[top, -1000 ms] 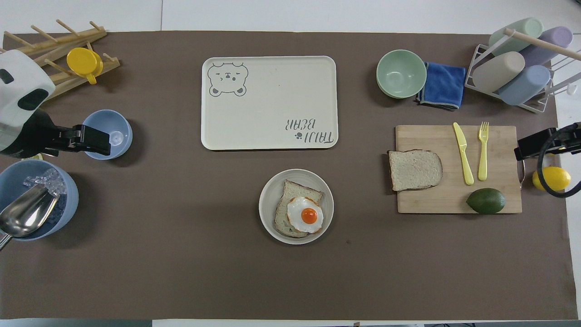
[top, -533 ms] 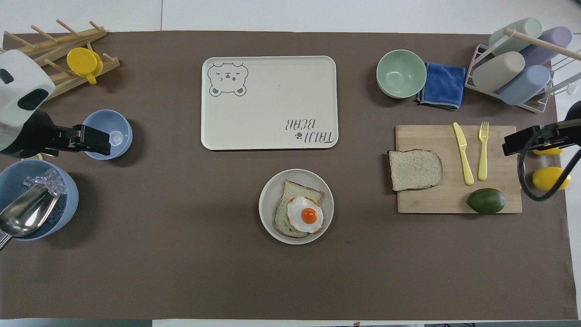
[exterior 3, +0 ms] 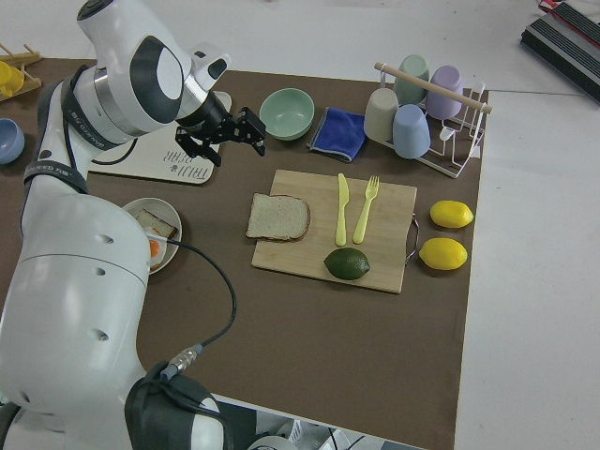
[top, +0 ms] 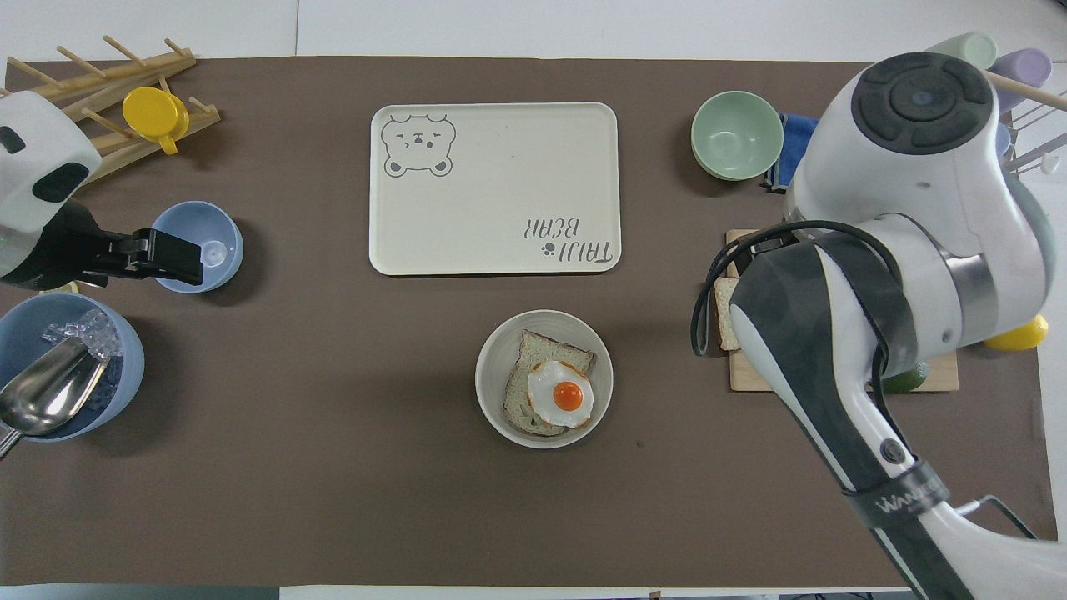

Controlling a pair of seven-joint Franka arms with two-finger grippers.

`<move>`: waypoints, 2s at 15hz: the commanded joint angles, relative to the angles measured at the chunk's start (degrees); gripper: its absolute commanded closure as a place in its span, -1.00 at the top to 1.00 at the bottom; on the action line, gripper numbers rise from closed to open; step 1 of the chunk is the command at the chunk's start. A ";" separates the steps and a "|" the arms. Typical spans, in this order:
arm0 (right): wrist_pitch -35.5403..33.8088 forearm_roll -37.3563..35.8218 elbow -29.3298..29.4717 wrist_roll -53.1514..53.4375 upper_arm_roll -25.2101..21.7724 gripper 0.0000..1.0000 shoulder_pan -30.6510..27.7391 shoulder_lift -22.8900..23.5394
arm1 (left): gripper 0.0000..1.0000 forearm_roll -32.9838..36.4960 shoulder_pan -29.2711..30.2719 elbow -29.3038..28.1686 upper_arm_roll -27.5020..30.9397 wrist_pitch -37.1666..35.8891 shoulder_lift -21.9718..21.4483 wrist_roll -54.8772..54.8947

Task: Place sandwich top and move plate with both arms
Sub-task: 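Reach the right gripper to the bread slice on the cutting board, then grasp the bread slice with the right gripper and lift it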

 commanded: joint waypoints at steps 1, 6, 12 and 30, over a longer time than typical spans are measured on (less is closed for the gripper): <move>7.12 -1.10 -4.87 3.73 -0.07 1.00 1.22 0.89 | 1.00 -0.69 0.80 -1.45 -0.39 -0.40 -1.45 0.38; 11.81 -1.98 -7.79 13.05 -0.07 1.00 5.01 6.77 | 1.00 -0.61 0.80 -1.45 -0.39 -0.40 -1.45 0.38; 14.10 -1.98 -12.09 12.97 -0.16 0.80 3.95 7.04 | 1.00 -0.61 0.80 -1.54 -0.39 -0.40 -1.45 0.38; 18.05 -2.69 -19.48 13.23 -0.16 0.80 2.28 5.64 | 1.00 -0.61 0.80 -1.54 -0.39 -0.40 -1.45 0.38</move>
